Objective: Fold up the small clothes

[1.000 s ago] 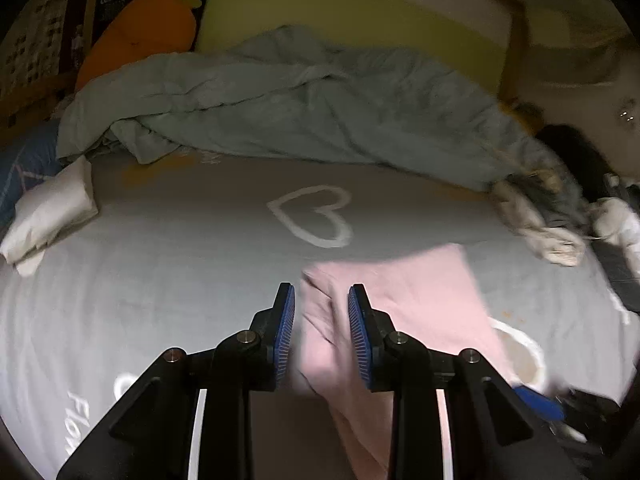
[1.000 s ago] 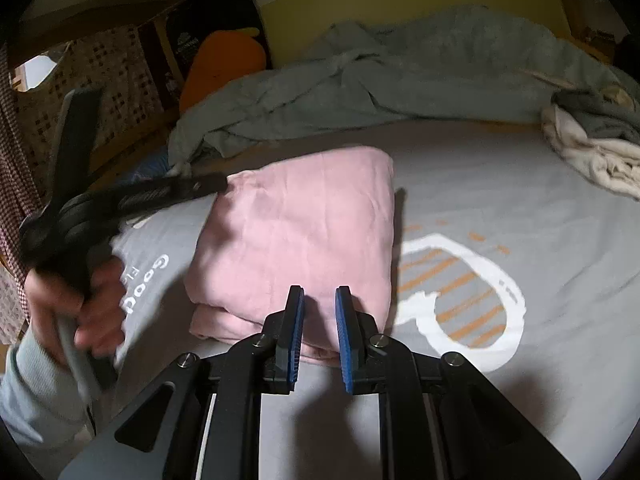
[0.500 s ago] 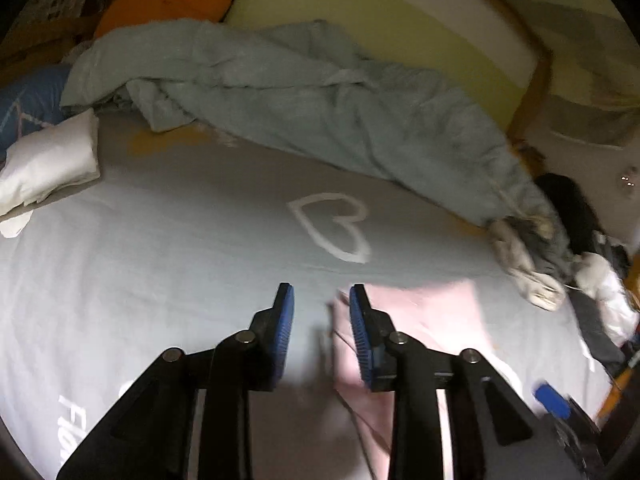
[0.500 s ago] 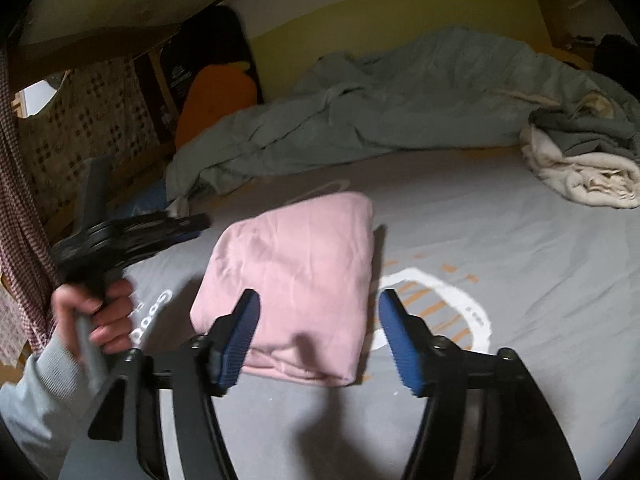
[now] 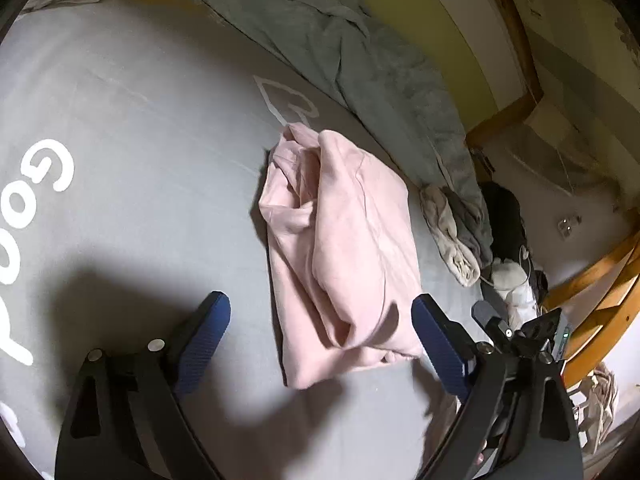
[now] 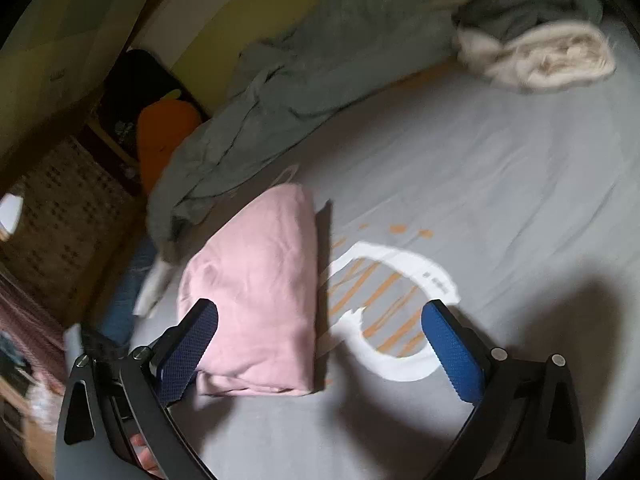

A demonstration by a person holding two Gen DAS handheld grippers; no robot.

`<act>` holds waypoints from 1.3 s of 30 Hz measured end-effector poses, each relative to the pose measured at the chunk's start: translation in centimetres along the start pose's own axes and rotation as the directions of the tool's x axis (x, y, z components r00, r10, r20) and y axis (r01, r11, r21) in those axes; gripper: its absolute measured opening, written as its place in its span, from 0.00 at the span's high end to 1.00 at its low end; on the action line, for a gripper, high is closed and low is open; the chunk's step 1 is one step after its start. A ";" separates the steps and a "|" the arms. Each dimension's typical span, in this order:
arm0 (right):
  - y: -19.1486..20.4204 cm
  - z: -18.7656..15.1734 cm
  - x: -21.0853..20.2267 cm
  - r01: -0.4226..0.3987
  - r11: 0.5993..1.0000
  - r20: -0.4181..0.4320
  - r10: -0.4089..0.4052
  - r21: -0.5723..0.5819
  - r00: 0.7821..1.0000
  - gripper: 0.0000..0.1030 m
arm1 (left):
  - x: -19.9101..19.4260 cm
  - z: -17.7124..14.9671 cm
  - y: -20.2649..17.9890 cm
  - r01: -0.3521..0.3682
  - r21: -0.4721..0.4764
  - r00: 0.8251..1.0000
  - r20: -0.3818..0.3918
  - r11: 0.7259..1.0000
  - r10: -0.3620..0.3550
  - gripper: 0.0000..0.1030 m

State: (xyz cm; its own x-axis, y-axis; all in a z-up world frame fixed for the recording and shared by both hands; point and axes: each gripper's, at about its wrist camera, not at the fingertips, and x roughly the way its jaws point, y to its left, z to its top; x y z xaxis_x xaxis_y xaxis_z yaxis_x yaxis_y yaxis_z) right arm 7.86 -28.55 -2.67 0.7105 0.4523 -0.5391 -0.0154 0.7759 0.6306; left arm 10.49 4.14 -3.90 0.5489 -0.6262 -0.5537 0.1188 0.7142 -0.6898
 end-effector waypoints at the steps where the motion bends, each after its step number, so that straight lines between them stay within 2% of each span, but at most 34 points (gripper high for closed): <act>1: -0.3 0.1 0.3 -0.026 1.000 -0.018 0.026 0.017 0.999 0.00 | 0.1 0.1 -0.1 0.009 -0.003 1.000 0.001 1.000 -0.009 0.11; 4: -0.4 0.1 1.3 -0.061 0.997 -0.045 0.063 0.039 0.997 0.00 | 0.6 0.3 -0.3 0.056 -0.019 0.998 -0.005 0.998 -0.057 0.11; 6: 0.4 -0.3 1.9 -0.041 0.999 -0.047 0.040 -0.002 0.998 0.00 | 0.8 0.2 -0.5 0.056 -0.010 0.998 -0.006 0.998 -0.056 0.11; 9: 2.0 -0.9 2.7 0.034 0.995 -0.045 -0.038 -0.099 0.998 0.01 | 1.6 -0.3 -1.5 -0.024 0.062 1.000 -0.014 0.998 0.025 0.16; 11: 3.1 -1.4 3.1 0.110 0.979 -0.030 -0.116 -0.174 0.993 0.05 | 2.1 -1.1 -2.2 -0.083 0.131 0.997 0.004 0.988 0.083 0.21; 13: 3.6 -1.9 3.4 0.129 0.968 -0.027 -0.138 -0.214 0.990 0.10 | 2.4 -1.8 -2.6 -0.140 0.189 0.990 0.031 0.972 0.137 0.25; 14: 3.7 -2.0 3.5 0.121 0.967 -0.035 -0.132 -0.222 0.991 0.12 | 2.4 -2.0 -2.8 -0.147 0.201 0.989 0.042 0.968 0.142 0.26; 16: 3.8 -2.2 3.9 0.089 0.970 -0.059 -0.105 -0.225 0.993 0.23 | 2.5 -2.1 -2.8 -0.118 0.205 0.993 0.030 0.972 0.114 0.36; 19: 3.7 -2.2 4.3 0.029 0.978 -0.092 -0.049 -0.207 0.995 0.35 | 2.4 -1.9 -1.9 -0.075 0.184 0.997 0.012 0.980 0.074 0.40; 24: 3.8 -2.3 4.8 -0.024 0.979 -0.118 0.000 -0.204 0.993 0.44 | 2.6 -1.9 -2.0 -0.057 0.180 0.998 -0.004 0.982 0.059 0.42; 27: 3.8 -2.5 4.9 -0.034 0.976 -0.128 0.007 -0.215 0.992 0.58 | 3.0 -2.1 -2.3 -0.067 0.212 0.997 -0.026 0.975 0.074 0.56; 30: 4.5 -2.9 4.9 -0.025 0.970 -0.107 -0.001 -0.241 0.994 0.69 | 2.7 -2.3 -2.4 -0.074 0.225 0.997 -0.014 0.972 0.080 0.68; 33: 4.9 -3.2 4.3 -0.019 0.964 -0.081 -0.003 -0.264 0.997 0.75 | 2.3 -2.7 -3.0 -0.096 0.259 0.995 0.014 0.961 0.095 0.74; 36: 5.7 -3.1 3.3 -0.013 0.957 -0.052 -0.003 -0.290 0.999 0.79 | 1.9 -3.1 -4.7 -0.136 0.319 0.991 0.057 0.938 0.124 0.78; 39: 6.2 -2.0 0.8 -0.002 0.952 0.005 0.003 -0.307 1.000 0.80 | 1.2 -2.9 -7.2 -0.136 0.376 0.990 0.079 0.916 0.115 0.79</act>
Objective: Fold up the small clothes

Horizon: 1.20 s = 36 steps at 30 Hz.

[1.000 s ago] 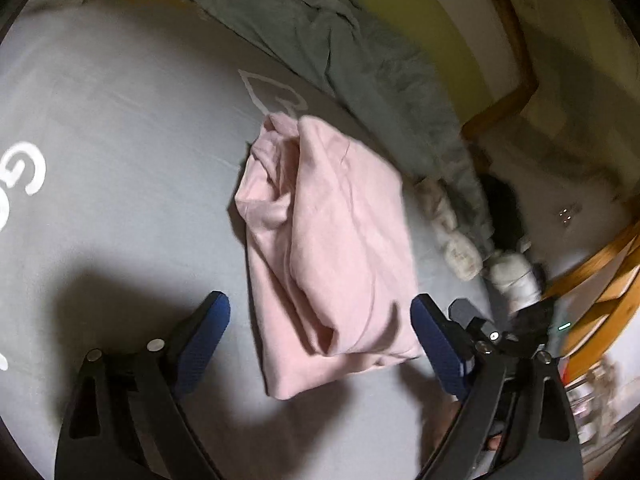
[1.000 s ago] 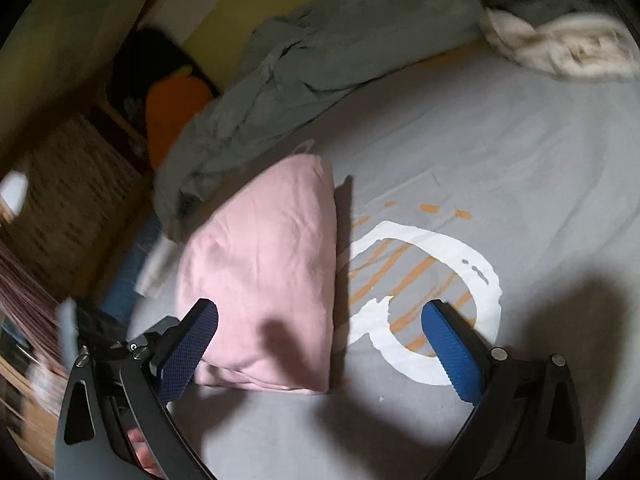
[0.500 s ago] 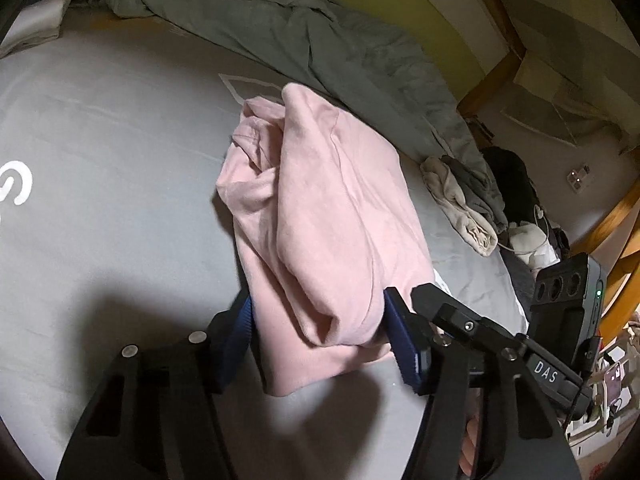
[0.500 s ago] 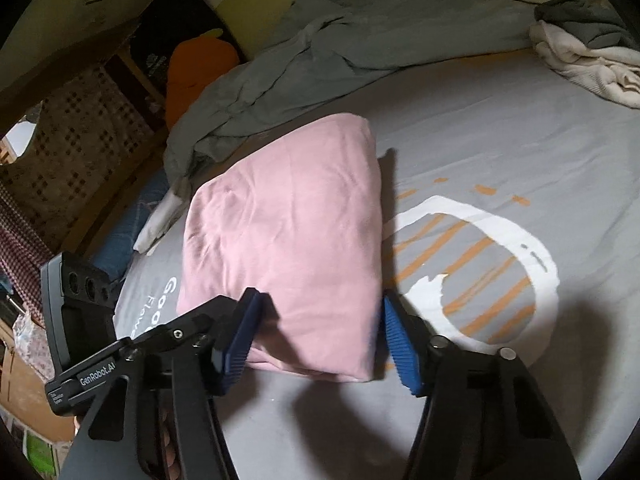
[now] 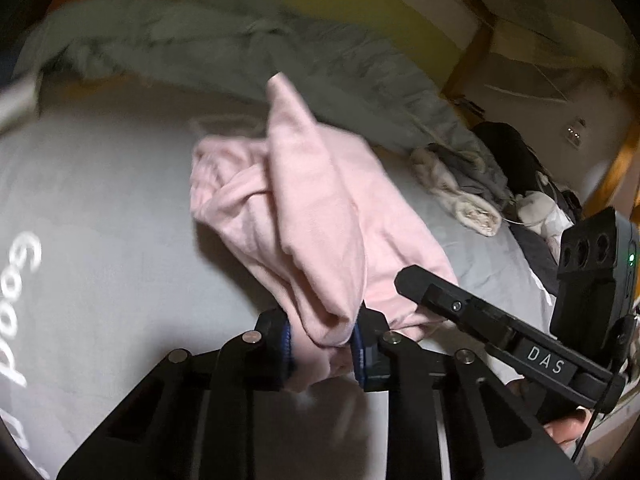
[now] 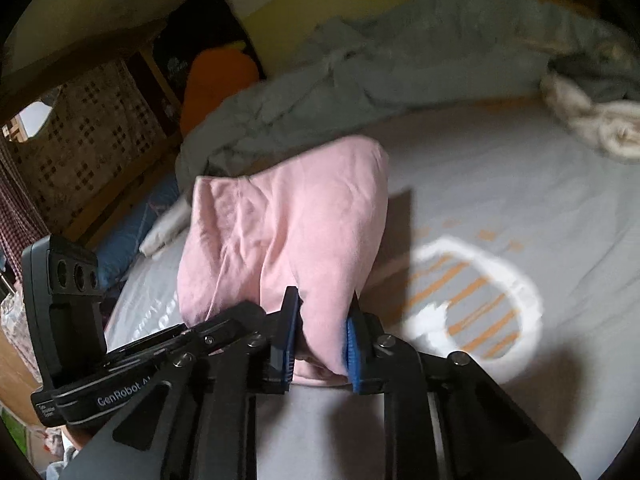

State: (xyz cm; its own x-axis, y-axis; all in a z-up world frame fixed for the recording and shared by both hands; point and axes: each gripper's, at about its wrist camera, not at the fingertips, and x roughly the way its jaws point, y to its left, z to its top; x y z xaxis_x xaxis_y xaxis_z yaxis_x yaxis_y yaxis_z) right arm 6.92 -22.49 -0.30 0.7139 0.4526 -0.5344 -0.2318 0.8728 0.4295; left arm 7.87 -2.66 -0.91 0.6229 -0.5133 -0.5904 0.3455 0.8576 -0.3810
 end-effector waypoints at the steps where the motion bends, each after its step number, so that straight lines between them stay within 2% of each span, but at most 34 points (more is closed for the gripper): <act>1: -0.1 0.6 -0.8 0.003 1.000 0.016 -0.003 0.000 1.000 0.80 | -0.2 0.8 -1.0 0.007 0.034 1.000 0.009 0.999 -0.007 0.79; 4: -0.9 3.8 -3.9 0.018 1.000 0.070 -0.017 -0.006 0.997 0.80 | -0.5 3.7 -4.4 0.047 0.111 0.997 0.051 0.993 -0.052 0.79; 8: -2.9 9.1 -8.6 0.104 0.992 0.174 -0.090 -0.074 0.981 0.80 | 1.0 8.4 -10.7 0.103 0.219 0.986 0.105 0.970 -0.129 0.79; 12: -7.0 15.0 -13.2 0.223 0.972 0.302 -0.191 -0.075 0.934 0.80 | 4.9 13.7 -18.1 0.169 0.337 0.962 0.149 0.926 -0.229 0.79; 16: -13.3 20.1 -16.1 0.315 0.949 0.390 -0.280 -0.027 0.877 0.80 | 10.9 17.8 -23.9 0.264 0.367 0.930 0.146 0.892 -0.336 0.78; 17: -15.2 21.0 -16.3 0.331 0.944 0.402 -0.299 -0.011 0.866 0.80 | 12.4 18.4 -25.0 0.271 0.379 0.928 0.142 0.885 -0.345 0.78; 19: -18.4 22.0 -15.9 0.354 0.935 0.404 -0.327 0.008 0.854 0.80 | 15.9 19.1 -27.1 0.258 0.417 0.932 0.130 0.872 -0.338 0.78; 21: -21.7 22.3 -14.7 0.370 0.929 0.384 -0.350 0.025 0.854 0.80 | 19.6 19.4 -27.8 0.256 0.402 0.943 0.097 0.879 -0.318 0.78; 23: -24.9 21.7 -12.8 0.384 0.922 0.327 -0.379 0.050 0.866 0.80 | 23.1 19.0 -27.6 0.266 0.362 0.955 0.027 0.893 -0.295 0.78; 24: -26.8 21.2 -11.4 0.380 0.922 0.273 -0.386 0.077 0.881 0.80 | 24.8 18.2 -27.2 0.261 0.344 0.963 -0.021 0.902 -0.270 0.77; 26: -28.8 20.3 -9.4 0.391 0.914 0.176 -0.405 0.106 0.897 0.79 | 27.8 16.7 -26.0 0.250 0.302 0.968 -0.111 0.920 -0.226 0.74; 27: -29.7 19.4 -9.0 0.373 0.919 0.172 -0.391 0.128 0.904 0.77 | 28.0 15.9 -25.5 0.243 0.299 0.969 -0.109 0.923 -0.220 0.67; 29: -29.5 18.7 -9.7 0.362 0.922 0.211 -0.384 0.137 0.899 0.73 | 27.3 15.5 -24.7 0.244 0.304 0.970 -0.084 0.921 -0.230 0.54; 30: -29.2 18.6 -10.0 0.374 0.916 0.219 -0.398 0.143 0.891 0.68 | 26.9 15.6 -24.1 0.232 0.283 0.973 -0.076 0.931 -0.219 0.39; 31: -29.5 18.8 -10.1 0.390 0.909 0.226 -0.414 0.147 0.882 0.57 | 26.9 15.9 -24.2 0.204 0.264 0.979 -0.059 0.943 -0.195 0.28; 34: -28.4 18.6 -11.6 0.475 0.865 0.287 -0.501 0.160 0.817 0.34 | 25.5 16.2 -23.5 0.127 0.257 0.991 0.007 0.958 -0.134 0.25; 35: -27.9 18.4 -12.5 0.485 0.860 0.316 -0.510 0.160 0.800 0.30 | 24.6 16.1 -23.4 0.082 0.275 0.994 0.040 0.958 -0.097 0.23; 36: -27.3 18.2 -13.5 0.501 0.853 0.347 -0.519 0.147 0.781 0.18 | 23.0 15.6 -23.2 0.010 0.302 0.993 0.106 0.953 -0.044 0.18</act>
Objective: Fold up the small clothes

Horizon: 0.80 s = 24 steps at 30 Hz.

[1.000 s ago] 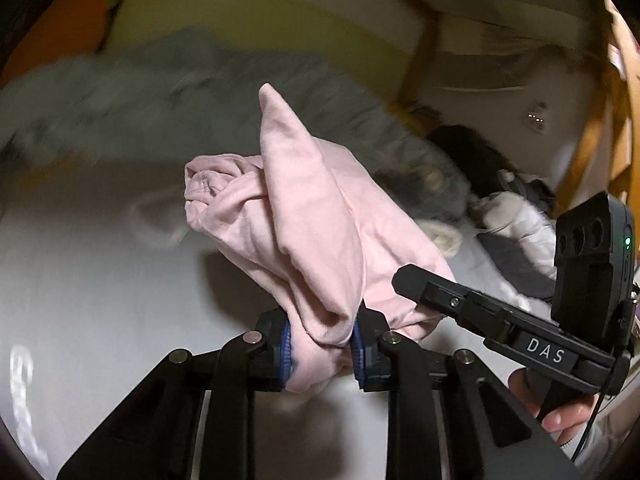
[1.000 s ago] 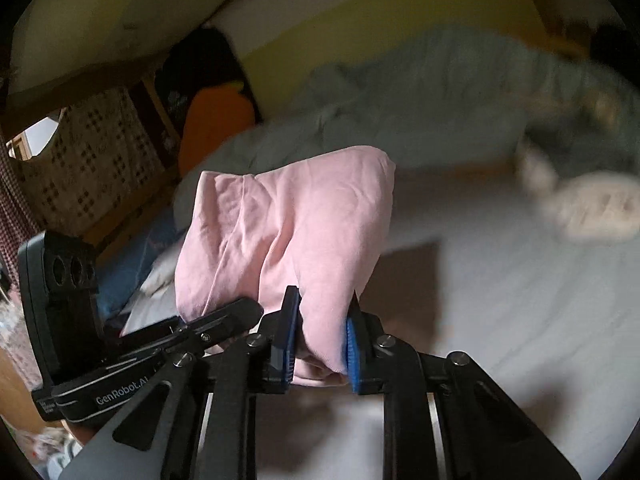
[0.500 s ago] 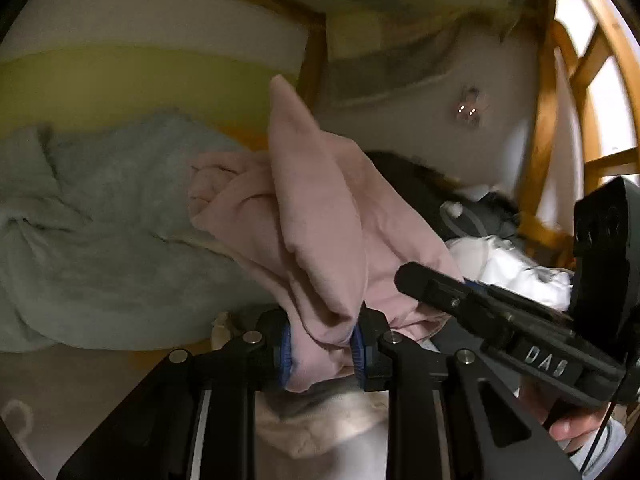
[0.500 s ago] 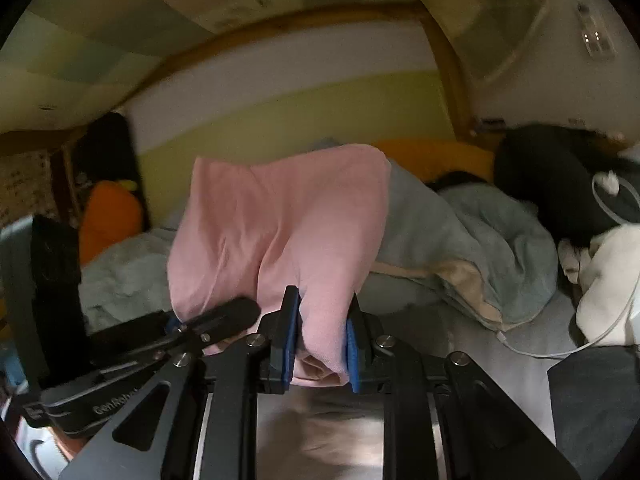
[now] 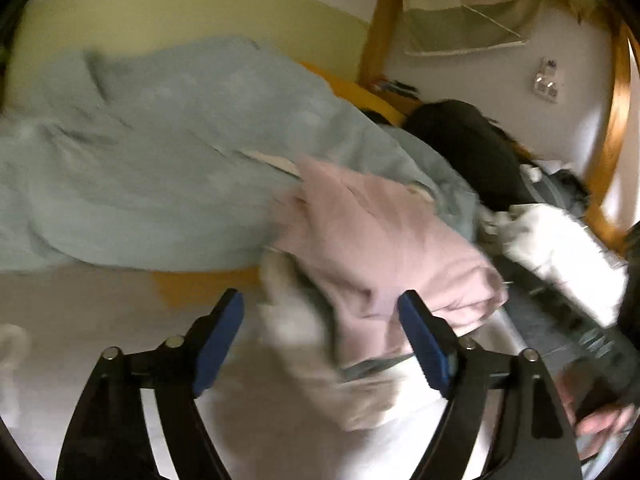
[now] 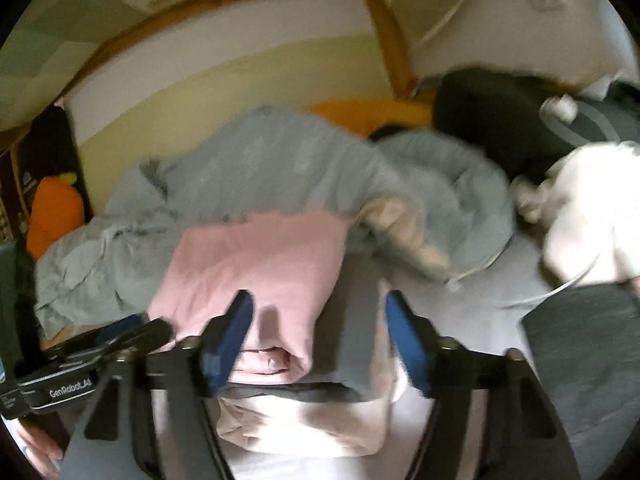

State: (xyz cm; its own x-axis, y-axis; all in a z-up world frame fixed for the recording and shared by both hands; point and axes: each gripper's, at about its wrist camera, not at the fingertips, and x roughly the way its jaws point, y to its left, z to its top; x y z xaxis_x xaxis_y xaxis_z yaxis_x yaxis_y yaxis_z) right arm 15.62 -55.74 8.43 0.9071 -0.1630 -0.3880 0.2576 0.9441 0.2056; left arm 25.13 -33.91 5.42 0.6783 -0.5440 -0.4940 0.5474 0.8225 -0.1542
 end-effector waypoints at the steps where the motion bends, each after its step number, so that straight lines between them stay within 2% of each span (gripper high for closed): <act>1: 0.0 -0.1 -0.8 0.010 1.000 0.018 -0.009 -0.020 1.000 0.10 | -1.2 -0.3 -0.4 -0.047 0.031 0.998 0.049 0.998 0.046 0.06; 2: 0.2 -0.2 -1.7 0.020 0.999 0.033 -0.018 -0.041 0.999 0.09 | -2.9 -1.0 -0.5 -0.087 0.062 0.991 0.106 0.994 0.080 0.00; 4: 0.2 -0.5 -3.2 0.035 0.997 0.044 -0.032 -0.070 0.999 0.00 | -5.3 -2.1 -0.3 -0.146 0.066 0.974 0.183 0.987 0.132 0.00; 5: 0.3 -0.8 -3.9 0.037 0.997 0.043 -0.034 -0.072 0.999 0.00 | -6.4 -2.7 -0.1 -0.158 0.058 0.969 0.202 0.986 0.143 0.00; 10: 0.7 -2.2 -6.3 0.055 0.996 0.094 -0.048 -0.076 0.994 0.00 | -8.7 -5.1 0.9 -0.218 -0.005 0.949 0.231 0.976 0.213 0.00; 12: 0.9 -3.5 -6.5 0.034 0.996 0.105 -0.026 -0.080 0.994 0.00 | -9.2 -6.6 1.2 -0.239 -0.022 0.939 0.249 0.971 0.237 0.00; 14: 0.9 -4.8 -6.5 0.026 0.997 0.130 -0.016 -0.073 0.991 0.00 | -9.3 -8.5 1.0 -0.267 -0.016 0.924 0.281 0.964 0.261 0.00; 15: 0.9 -5.5 -6.5 0.023 0.997 0.148 -0.012 -0.072 0.989 0.00 | -9.3 -9.4 0.7 -0.297 -0.011 0.910 0.298 0.955 0.287 0.00; 18: 1.7 -7.3 -5.8 0.043 0.992 0.189 -0.020 -0.116 0.982 0.00 | -8.6 -11.0 0.6 -0.330 -0.011 0.898 0.304 0.944 0.318 0.00; 21: 2.6 -8.3 -4.9 0.049 0.985 0.162 -0.022 -0.165 0.987 0.00 | -9.3 -11.5 0.5 -0.347 -0.038 0.876 0.343 0.937 0.339 0.00; 24: 4.3 -8.9 -5.5 0.077 0.969 0.195 -0.030 -0.236 0.980 0.00 | -9.1 -11.7 -0.3 -0.368 -0.005 0.869 0.355 0.930 0.345 0.00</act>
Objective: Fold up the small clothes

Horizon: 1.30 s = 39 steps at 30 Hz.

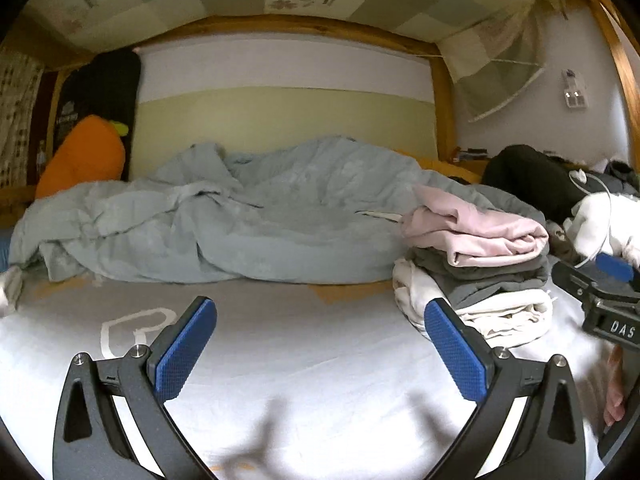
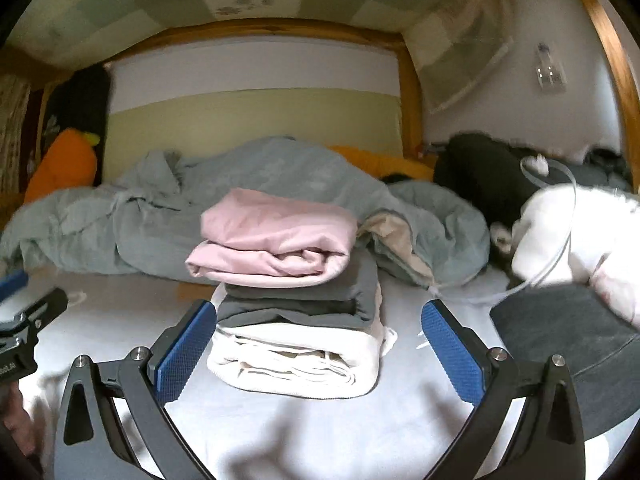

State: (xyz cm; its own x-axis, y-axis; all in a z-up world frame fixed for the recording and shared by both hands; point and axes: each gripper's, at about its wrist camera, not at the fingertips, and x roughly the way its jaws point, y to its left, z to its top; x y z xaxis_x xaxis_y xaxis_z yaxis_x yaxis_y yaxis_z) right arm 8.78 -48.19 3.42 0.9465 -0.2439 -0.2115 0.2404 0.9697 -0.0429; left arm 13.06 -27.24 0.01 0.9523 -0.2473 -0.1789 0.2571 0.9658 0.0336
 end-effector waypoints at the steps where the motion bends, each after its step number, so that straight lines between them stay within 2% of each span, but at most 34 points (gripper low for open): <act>1: 0.6 0.0 -0.2 -0.003 1.000 0.011 0.003 -0.026 1.000 0.00 | 0.0 0.0 -0.3 -0.005 0.016 1.000 0.001 1.000 0.005 0.00; 5: 2.5 -0.2 -0.5 0.004 0.994 0.023 -0.001 -0.114 1.000 0.00 | 0.0 0.0 -0.8 -0.018 0.038 1.000 0.003 0.999 0.018 0.00; 11: 0.6 -0.1 -0.1 0.008 1.000 -0.003 -0.008 -0.020 1.000 0.00 | -0.2 0.0 -0.3 -0.043 0.017 0.999 0.008 0.999 0.043 0.00; 19: -0.1 -0.2 0.9 0.080 0.997 -0.070 -0.080 0.003 0.994 0.00 | -0.1 0.0 -0.2 -0.073 0.014 0.997 0.006 0.997 0.073 0.00; 27: -1.5 -0.4 0.4 0.132 0.990 -0.077 -0.128 0.049 0.989 0.00 | -0.2 0.0 -0.7 -0.094 0.037 0.995 0.018 0.995 0.094 0.00; 39: -1.8 -0.2 0.1 0.124 0.991 -0.059 -0.120 0.059 0.991 0.00 | -0.4 0.1 -0.7 -0.098 0.041 0.995 0.029 0.994 0.097 0.00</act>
State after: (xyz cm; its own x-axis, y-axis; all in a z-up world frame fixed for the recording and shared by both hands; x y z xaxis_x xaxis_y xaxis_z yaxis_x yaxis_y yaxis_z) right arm 8.36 -49.93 3.25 0.8961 -0.3580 -0.2624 0.3681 0.9297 -0.0111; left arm 12.49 -27.77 0.17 0.9771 -0.1551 -0.1458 0.1693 0.9814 0.0908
